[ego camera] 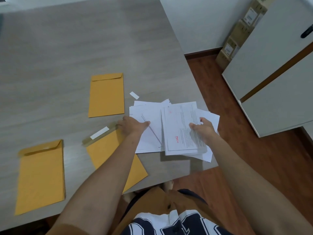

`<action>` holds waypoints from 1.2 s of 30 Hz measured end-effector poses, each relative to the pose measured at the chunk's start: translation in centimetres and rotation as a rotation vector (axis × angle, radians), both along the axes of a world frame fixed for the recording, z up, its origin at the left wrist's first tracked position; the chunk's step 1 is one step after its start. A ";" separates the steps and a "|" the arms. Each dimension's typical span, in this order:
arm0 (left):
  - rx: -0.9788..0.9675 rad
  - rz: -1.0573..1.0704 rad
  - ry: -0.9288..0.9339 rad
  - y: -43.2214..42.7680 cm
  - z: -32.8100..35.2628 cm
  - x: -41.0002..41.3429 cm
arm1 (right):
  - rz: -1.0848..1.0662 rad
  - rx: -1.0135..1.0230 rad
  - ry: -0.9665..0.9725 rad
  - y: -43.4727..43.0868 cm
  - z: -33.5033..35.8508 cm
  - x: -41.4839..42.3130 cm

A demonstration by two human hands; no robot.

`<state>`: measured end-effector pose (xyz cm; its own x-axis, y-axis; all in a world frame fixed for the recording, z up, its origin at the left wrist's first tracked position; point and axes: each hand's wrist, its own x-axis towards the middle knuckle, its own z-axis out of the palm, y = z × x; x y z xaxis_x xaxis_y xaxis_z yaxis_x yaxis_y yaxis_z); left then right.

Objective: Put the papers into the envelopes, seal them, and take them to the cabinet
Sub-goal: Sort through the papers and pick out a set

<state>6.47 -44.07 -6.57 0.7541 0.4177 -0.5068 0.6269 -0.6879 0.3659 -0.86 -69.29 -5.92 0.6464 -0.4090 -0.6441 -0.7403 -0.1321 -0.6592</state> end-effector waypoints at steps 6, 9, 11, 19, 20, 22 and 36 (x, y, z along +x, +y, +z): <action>-0.010 -0.031 -0.029 -0.8 -0.6 -0.3 | 0.162 -0.047 0.021 1.6 -0.3 0.2; 0.019 -0.067 -0.026 -1.3 -0.2 -0.4 | 0.200 -0.022 0.018 2.0 -0.3 0.4; 0.024 -0.075 -0.015 -1.6 0.1 -0.5 | 0.201 -0.001 0.008 1.9 -0.5 0.3; 0.058 -0.125 -0.016 -2.4 -0.3 -1.1 | 0.203 0.089 0.020 1.3 -0.9 0.2; 0.085 -0.155 -0.026 -2.4 -0.4 -1.3 | 0.201 0.088 0.018 1.3 -0.9 0.2; 0.156 -0.229 -0.058 -2.3 -0.7 -1.9 | 0.185 0.093 0.009 1.2 -1.1 0.1; 0.078 -0.337 -0.202 -0.9 -1.8 -3.2 | 0.084 -0.006 -0.079 -1.6 0.3 0.0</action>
